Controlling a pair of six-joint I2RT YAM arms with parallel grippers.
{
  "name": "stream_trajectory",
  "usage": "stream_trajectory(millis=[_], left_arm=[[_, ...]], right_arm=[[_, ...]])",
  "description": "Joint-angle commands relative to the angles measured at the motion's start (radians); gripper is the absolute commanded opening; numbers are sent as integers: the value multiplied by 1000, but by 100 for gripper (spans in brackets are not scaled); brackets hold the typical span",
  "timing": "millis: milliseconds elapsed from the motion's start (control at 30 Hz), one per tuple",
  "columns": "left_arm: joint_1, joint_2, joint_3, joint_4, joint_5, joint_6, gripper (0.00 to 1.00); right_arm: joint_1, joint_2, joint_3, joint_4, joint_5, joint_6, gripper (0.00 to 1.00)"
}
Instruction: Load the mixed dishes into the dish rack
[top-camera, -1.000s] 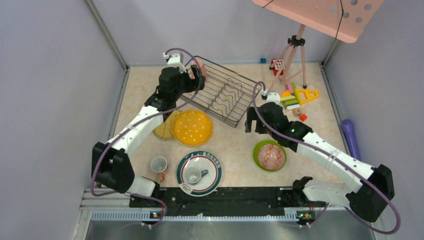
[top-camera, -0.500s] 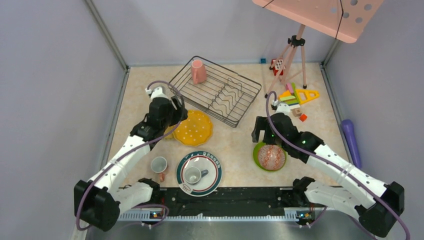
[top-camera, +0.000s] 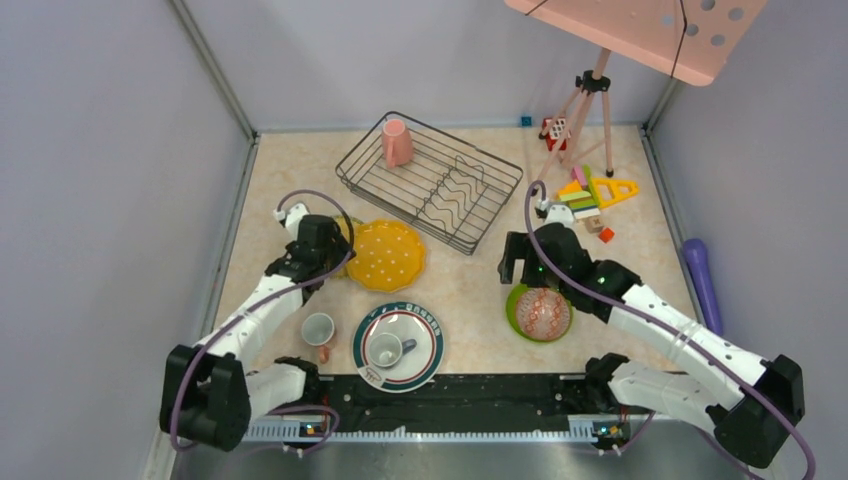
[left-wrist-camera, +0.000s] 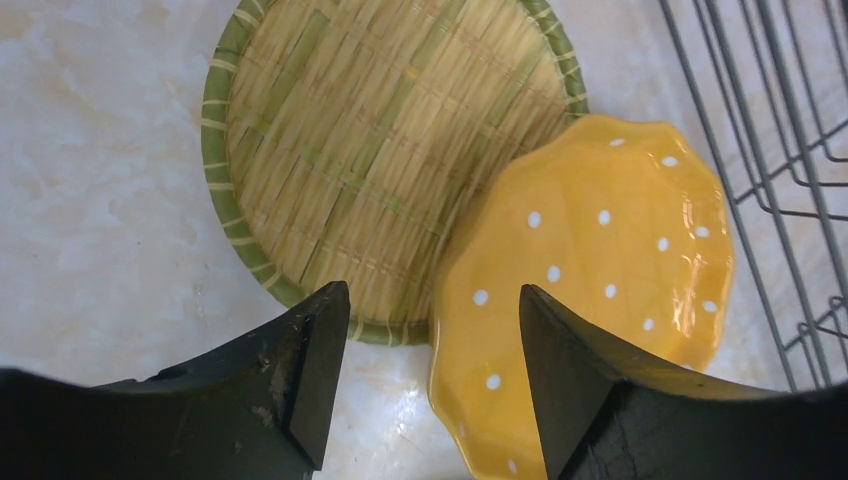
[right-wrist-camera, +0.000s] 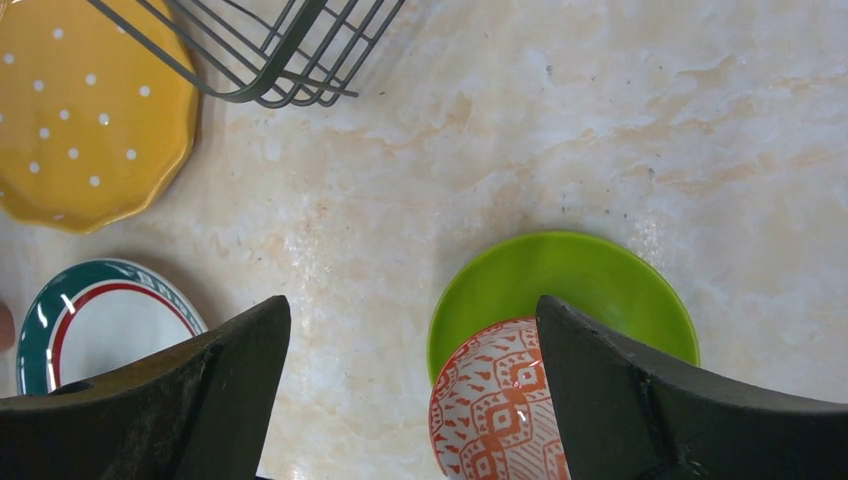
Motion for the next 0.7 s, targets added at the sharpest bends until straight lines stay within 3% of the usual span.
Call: stream_trajectory(millis=[0,200,267,400,467,500,533,667], left_arm=[[30,103,16,111,40,25,68],[37,226,39,142,67,48,64],[37,246,49,147,93,62,58],[36,281,85,122,136,82,41],[36,289,91,125,155,87,23],[36,289,93,127,160,90,7],[36,289,97,124,158,90,0],[36,249,112,98,163,122,0]], right_arm=[[-3,6,50,64,-46,-35,91],[-3,7,53,80,-42,-46,91],[-3,9,52,83,-39,-48,91],[-3,17,46,93,-42,-47,91],[-3,23,44,101,-46,-45,91],[-3,26,44,103,-48,-46,91],[-3,29,44,106,-52,-46,91],[-3,40,52,122,-69,-46,91]])
